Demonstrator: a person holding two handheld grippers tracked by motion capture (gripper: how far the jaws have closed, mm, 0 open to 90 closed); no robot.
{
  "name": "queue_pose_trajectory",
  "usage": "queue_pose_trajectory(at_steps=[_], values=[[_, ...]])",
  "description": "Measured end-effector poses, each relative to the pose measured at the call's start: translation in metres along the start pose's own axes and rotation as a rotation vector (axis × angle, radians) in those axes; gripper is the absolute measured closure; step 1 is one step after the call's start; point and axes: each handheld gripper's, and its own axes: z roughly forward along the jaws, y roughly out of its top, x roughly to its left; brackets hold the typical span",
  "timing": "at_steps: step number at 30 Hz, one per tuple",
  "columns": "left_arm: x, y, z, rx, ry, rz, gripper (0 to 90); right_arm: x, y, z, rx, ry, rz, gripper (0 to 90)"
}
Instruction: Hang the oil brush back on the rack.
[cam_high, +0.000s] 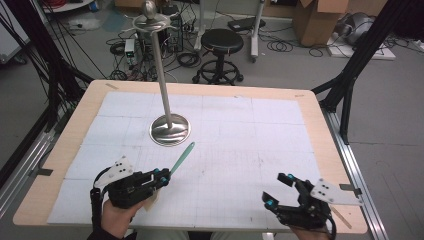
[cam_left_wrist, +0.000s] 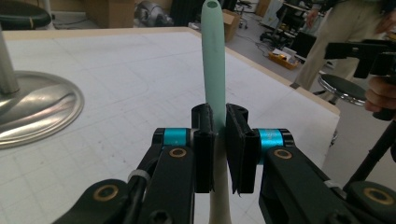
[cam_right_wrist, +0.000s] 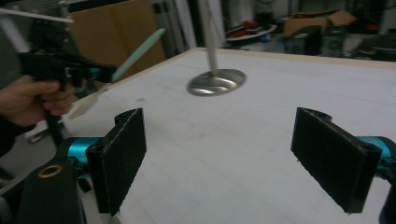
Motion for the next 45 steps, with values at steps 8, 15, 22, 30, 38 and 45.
queue_pose_trajectory(at_steps=[8, 15, 22, 30, 38, 45], values=[[-0.021, 0.007, -0.003, -0.056, -0.068, 0.066, 81.4, 0.030, 0.028, 0.058, 0.000, 0.155, -0.056, 20.1], [-0.034, 0.009, -0.002, -0.088, -0.151, 0.117, 81.4, 0.048, 0.044, 0.089, 0.042, 0.219, -0.119, 22.9], [-0.036, 0.008, -0.001, -0.130, -0.226, 0.139, 81.3, 0.054, 0.051, 0.096, 0.042, 0.273, -0.125, 25.0], [-0.041, 0.005, 0.005, -0.142, -0.271, 0.187, 81.2, 0.060, 0.054, 0.101, 0.025, 0.368, -0.122, 35.1], [-0.040, 0.003, 0.006, -0.136, -0.262, 0.181, 81.1, 0.064, 0.057, 0.103, 0.016, 0.401, -0.121, 44.4], [-0.042, 0.002, 0.007, -0.135, -0.264, 0.181, 81.1, 0.066, 0.061, 0.106, 0.021, 0.412, -0.110, 53.3]])
